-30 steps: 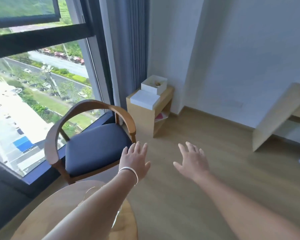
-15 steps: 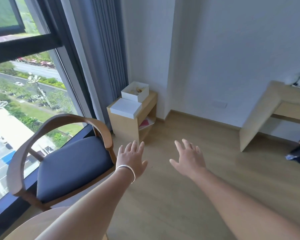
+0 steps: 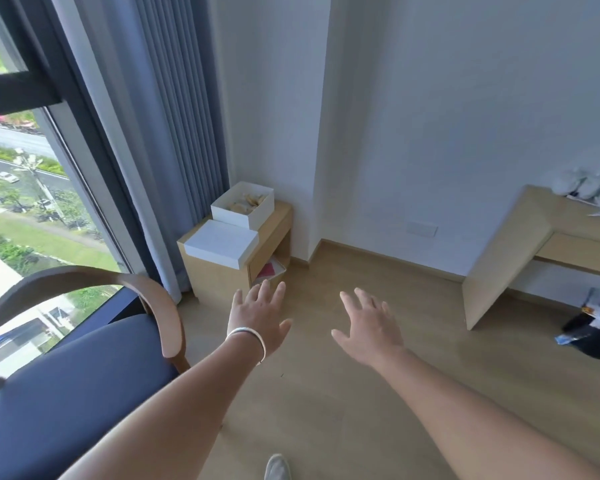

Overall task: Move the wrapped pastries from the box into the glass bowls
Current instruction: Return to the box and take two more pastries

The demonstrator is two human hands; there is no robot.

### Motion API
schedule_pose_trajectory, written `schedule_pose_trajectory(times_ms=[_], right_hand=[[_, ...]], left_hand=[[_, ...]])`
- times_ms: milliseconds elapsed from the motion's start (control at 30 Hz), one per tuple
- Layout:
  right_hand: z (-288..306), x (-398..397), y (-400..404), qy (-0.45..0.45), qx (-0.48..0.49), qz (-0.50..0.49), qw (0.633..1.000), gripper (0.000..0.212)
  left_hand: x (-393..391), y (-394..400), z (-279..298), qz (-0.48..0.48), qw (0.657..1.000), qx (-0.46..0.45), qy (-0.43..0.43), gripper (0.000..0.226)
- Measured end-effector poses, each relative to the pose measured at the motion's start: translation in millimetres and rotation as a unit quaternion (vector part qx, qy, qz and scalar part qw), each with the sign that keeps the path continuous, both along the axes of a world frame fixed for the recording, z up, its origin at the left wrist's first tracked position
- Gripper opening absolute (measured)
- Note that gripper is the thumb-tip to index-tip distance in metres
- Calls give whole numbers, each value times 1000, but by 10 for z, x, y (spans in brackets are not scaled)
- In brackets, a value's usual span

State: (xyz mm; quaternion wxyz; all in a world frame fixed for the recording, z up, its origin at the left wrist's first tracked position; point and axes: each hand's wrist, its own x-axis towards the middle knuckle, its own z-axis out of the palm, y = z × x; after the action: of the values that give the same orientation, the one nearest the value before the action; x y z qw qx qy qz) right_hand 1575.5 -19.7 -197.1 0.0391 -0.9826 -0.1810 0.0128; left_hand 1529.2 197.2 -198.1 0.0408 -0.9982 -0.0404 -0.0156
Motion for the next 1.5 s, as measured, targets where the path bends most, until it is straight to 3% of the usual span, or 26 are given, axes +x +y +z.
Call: schedule_pose_trajectory(times_ms=[533, 967, 1500], right_hand=[[11, 2689, 921, 5, -4, -29, 1000, 78], [-80, 4972, 1227, 12, 13, 62, 998, 75], [-141, 6962, 1386, 24, 25, 116, 993, 76]], left_hand=[[2743, 1065, -106, -3, 1000, -30, 1, 76], [4718, 1334, -377, 73, 997, -17, 12, 78], [6300, 1860, -287, 153, 987, 20, 38, 72]])
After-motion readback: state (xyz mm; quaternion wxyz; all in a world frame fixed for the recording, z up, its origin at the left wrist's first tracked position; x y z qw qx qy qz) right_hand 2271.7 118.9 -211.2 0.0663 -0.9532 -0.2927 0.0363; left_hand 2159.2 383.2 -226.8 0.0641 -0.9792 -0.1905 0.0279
